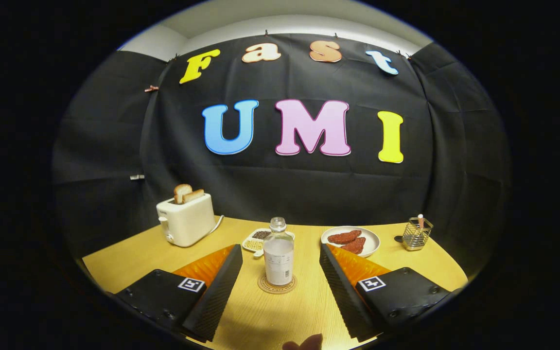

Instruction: Take the bottle from table, then pour the juice into the cup, finally place the bottle on the coaster

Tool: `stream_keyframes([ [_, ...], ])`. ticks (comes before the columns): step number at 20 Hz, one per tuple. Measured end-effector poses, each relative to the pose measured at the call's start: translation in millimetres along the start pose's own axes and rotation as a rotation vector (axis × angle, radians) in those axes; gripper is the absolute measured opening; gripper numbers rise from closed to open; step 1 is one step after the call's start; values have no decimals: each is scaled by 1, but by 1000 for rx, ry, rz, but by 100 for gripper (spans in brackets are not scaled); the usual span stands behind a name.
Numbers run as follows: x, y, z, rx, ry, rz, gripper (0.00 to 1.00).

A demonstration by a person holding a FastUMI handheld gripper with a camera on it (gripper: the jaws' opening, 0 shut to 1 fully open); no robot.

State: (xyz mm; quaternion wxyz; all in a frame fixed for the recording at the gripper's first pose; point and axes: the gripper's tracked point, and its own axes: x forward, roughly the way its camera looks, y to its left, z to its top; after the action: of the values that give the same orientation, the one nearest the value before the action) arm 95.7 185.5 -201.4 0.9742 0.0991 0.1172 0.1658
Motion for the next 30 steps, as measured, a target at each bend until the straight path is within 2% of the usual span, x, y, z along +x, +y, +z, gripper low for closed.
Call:
stream_keyframes([
  [4, -39, -14, 46, -64, -66, -47, 98],
  [11, -92, -33, 105, -35, -136, -150, 98],
  [23, -123, -68, 116, -76, -139, -204, 98],
  [30, -119, -57, 112, -77, -133, -205, 98],
])
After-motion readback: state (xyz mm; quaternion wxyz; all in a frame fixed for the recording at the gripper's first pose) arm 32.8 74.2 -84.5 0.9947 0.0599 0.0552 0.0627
